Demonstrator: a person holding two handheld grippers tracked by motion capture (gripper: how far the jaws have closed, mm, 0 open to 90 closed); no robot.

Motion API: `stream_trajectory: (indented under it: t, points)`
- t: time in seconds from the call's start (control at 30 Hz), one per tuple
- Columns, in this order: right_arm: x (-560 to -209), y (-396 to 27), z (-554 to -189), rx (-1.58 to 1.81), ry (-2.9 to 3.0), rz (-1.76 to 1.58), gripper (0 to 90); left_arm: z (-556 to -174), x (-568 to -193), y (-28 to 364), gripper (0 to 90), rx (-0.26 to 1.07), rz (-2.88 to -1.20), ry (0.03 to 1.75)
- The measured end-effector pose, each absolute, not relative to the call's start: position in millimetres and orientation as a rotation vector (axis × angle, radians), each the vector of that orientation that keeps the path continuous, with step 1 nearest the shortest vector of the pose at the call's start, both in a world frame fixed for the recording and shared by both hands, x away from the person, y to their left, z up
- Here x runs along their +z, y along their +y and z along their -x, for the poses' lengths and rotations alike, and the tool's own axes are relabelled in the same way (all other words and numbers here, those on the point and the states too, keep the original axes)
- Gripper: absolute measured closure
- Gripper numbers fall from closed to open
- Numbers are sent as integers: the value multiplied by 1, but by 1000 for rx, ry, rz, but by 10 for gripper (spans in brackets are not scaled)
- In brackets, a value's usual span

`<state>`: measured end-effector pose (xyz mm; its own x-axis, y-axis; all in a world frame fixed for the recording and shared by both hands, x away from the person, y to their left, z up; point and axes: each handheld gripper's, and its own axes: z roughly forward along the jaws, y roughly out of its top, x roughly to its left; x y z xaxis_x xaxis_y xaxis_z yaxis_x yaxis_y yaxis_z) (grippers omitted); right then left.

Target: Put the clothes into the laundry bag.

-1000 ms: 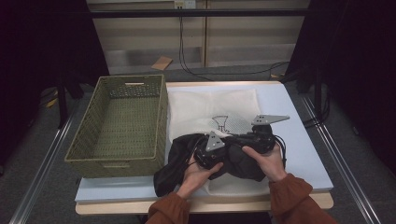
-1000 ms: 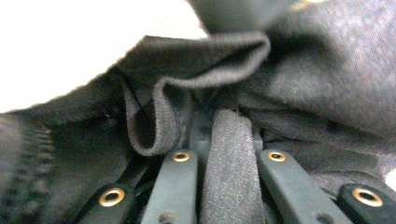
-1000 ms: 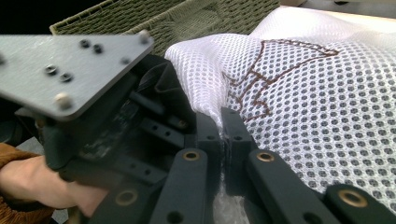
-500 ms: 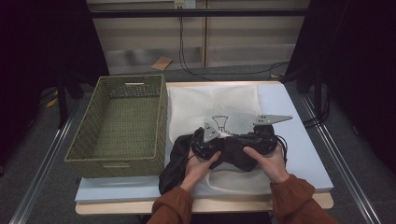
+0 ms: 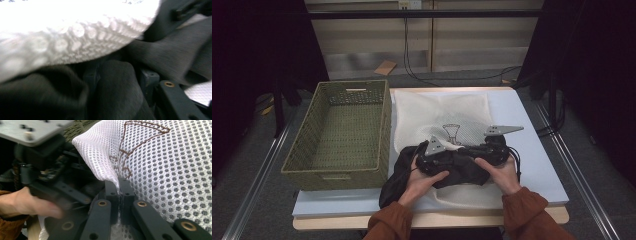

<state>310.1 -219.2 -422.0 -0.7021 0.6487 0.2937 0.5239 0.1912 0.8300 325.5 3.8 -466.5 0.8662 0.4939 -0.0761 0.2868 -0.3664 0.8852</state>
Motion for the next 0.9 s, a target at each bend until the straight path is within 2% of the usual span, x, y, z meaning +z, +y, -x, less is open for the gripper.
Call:
stream_trajectory:
  t: [0.17, 0.2, 0.5, 0.7, 0.9]
  points:
    - [-423, -219, -310, 1535, 2330, -1143, 885, -317, -460, 11, 488, 210, -1996, 533]
    - [-423, -219, -311, 1539, 2328, -1152, 884, -310, -455, 14, 439, 215, -2009, 502]
    - [-424, -219, -311, 1537, 2331, -1150, 883, -288, -437, 34, 291, 206, -2008, 463]
    - [-424, -220, -312, 1542, 2333, -1149, 882, -272, -426, 53, 255, 269, -2007, 427]
    - [-424, -220, -313, 1546, 2338, -1139, 881, -288, -454, 59, 204, 351, -2093, 519]
